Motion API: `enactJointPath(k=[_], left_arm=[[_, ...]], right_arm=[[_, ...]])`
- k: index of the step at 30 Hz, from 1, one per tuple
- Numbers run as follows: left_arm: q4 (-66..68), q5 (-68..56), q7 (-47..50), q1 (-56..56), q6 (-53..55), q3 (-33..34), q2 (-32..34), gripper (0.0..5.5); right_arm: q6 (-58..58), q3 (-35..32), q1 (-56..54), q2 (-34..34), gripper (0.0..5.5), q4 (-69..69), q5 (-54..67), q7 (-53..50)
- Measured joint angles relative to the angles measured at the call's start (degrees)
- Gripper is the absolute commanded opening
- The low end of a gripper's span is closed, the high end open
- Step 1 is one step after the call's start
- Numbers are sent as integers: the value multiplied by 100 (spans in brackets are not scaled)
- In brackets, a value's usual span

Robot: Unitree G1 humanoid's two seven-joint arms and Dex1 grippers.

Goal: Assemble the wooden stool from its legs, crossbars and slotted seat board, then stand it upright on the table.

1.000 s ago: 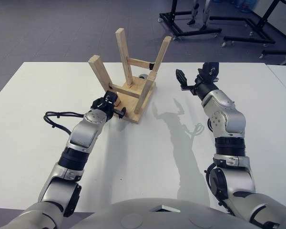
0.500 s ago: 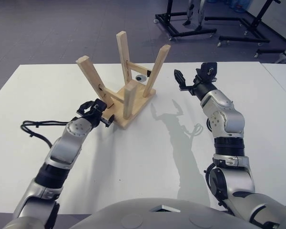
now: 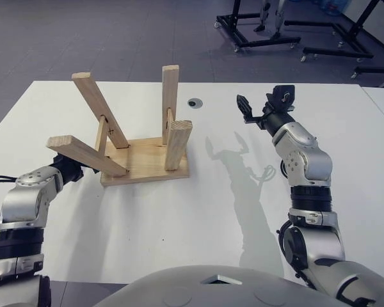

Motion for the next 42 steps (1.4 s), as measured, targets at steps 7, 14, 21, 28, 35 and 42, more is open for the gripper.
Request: enactJointPath(k=[7, 14, 21, 28, 35, 42], left_arm=[[-63, -761, -447, -587, 343, 1127, 456, 538], [1463, 491, -616, 281, -1500, 686, 884, 538], [1753, 926, -135, -20, -2551, -436, -502, 538], [1242, 1188, 166, -72, -2277, -767, -855, 538], [65, 1324, 311, -73, -1238, -1597, -1565, 538], [-526, 1347, 500, -78, -463, -1776, -1885, 538]], right_arm=[[389, 224, 456, -95, 526, -363, -137, -2], [217, 1130, 1231, 361, 526, -185, -679, -74], [-214, 1640, 782, 1022, 526, 1129, -1153, -228], [67, 1563, 966, 1008, 526, 778, -1162, -232], [357, 941, 1943, -83, 526, -315, -1143, 36], [639, 501, 1966, -444, 526, -379, -976, 183]])
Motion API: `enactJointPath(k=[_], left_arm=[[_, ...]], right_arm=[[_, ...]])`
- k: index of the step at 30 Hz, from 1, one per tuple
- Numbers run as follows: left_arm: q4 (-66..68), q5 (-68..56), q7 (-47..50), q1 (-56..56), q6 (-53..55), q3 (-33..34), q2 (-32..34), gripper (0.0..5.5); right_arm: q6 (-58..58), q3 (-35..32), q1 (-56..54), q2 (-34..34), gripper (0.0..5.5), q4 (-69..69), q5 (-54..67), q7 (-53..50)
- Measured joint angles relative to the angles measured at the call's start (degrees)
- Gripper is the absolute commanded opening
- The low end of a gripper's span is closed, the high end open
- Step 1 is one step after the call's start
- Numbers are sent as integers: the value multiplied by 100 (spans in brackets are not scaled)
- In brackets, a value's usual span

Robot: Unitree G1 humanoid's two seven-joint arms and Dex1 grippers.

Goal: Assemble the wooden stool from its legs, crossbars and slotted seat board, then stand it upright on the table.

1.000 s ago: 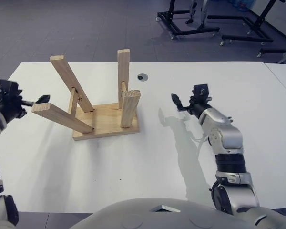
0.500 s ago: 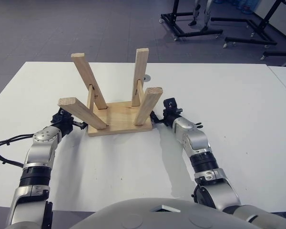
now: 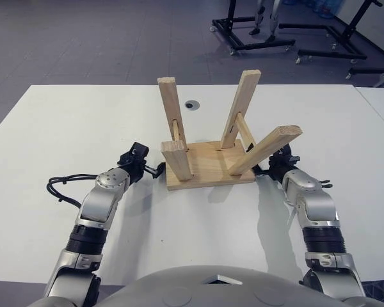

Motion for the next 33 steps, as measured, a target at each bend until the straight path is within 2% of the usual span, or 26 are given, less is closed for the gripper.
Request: enactJointPath(k=[3, 6, 9, 12, 14, 16, 18, 21, 24, 27, 30, 33], left_arm=[[70, -20, -20, -137, -2, 437, 362, 538], [168, 5, -6, -172, -12, 523, 435, 538], [129, -17, -19, -171, -11, 565, 431, 538], [-184, -158, -297, -162, -13, 865, 786, 538], [-328, -612, -833, -205, -66, 1433, 1256, 538], [-396, -1741, -1876, -528, -39, 2448, 1803, 538], [-283, -2698, -3135, -703, 78, 3161, 2518, 538], [155, -3474, -4791, -620, 399, 3555, 3368, 538], [561, -3787, -6128, -477, 552, 3455, 4014, 538], [263, -3941, -6923, -216, 534, 2758, 4385, 538], [-301, -4069, -6761, -297, 524, 2262, 3980, 538], [-414, -4060, -6304, -401, 419, 1807, 3356, 538]], right_arm=[[331, 68, 4, 243, 526, -278, 229, 98], [505, 194, 3, 353, 526, -460, 309, 127], [534, 181, 0, 364, 526, -480, 309, 97], [506, -40, -138, 188, 526, -394, 308, 117], [392, -315, -351, -165, 526, -335, 374, 347], [249, -746, -796, -708, 526, -224, 732, 960], [222, -1036, -1118, -1397, 526, -159, 1227, 1955], [256, -1206, -1158, -2358, 526, 71, 1802, 3637], [268, -1220, -915, -3317, 526, 561, 2218, 5642], [349, -1403, -368, -3900, 526, 198, 3025, 7357], [421, -1402, -264, -3617, 526, -670, 3659, 7415], [297, -807, -256, -2904, 526, -1062, 3561, 6736]])
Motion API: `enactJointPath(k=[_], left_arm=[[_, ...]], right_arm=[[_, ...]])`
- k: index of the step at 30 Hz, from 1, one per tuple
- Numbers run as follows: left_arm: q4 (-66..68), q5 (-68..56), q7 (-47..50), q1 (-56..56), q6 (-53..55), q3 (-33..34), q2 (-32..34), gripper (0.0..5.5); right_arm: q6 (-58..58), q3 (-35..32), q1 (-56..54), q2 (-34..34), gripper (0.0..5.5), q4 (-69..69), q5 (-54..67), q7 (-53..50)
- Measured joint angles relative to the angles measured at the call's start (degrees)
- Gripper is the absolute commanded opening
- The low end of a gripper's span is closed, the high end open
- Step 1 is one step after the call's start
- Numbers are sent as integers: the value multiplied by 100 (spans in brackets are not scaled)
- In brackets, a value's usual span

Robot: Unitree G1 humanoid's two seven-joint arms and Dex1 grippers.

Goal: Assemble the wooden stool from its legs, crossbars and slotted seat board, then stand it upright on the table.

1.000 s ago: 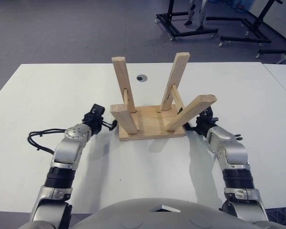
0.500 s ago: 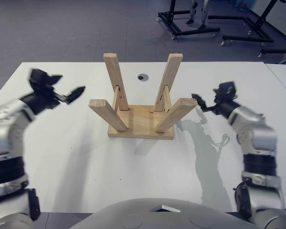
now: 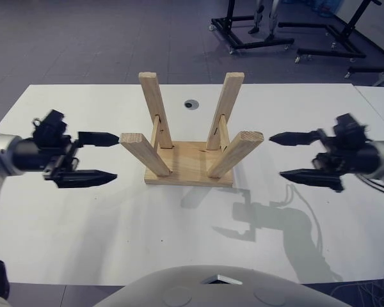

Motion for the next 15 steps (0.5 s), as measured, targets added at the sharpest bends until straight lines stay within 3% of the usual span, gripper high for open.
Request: enactJointPath(k=[7, 15], left_arm=[[-46, -102, 672, -307, -15, -309, -612, 538], [-402, -210, 815, -308, 22, -593, -703, 435]], right_arm=[[-258, 544, -209, 545, 526, 44, -267, -629], [-266, 754, -459, 978, 385, 62, -213, -961]])
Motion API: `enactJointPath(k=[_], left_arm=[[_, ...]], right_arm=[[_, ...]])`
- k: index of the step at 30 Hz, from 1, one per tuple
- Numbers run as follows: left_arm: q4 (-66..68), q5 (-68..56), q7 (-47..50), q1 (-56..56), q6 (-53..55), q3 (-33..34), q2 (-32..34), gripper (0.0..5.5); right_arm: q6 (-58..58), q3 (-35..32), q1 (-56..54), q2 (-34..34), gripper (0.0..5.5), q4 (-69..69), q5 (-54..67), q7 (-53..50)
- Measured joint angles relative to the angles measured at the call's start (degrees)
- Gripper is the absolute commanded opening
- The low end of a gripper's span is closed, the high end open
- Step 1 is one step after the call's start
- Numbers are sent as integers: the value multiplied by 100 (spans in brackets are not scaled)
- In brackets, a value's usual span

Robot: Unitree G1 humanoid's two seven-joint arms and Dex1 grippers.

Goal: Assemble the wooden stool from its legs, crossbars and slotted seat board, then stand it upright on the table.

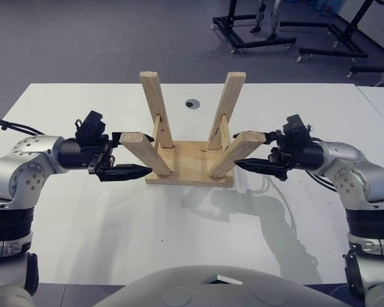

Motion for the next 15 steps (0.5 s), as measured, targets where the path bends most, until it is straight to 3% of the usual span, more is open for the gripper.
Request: enactJointPath(k=[12, 15], left_arm=[[247, 126, 176, 5, -204, -12, -61, 246], [252, 90, 252, 4, -208, 5, -86, 203]], right_arm=[[-8, 101, -20, 181, 169, -27, 54, -162], [-42, 73, -59, 180, 157, -30, 58, -161]])
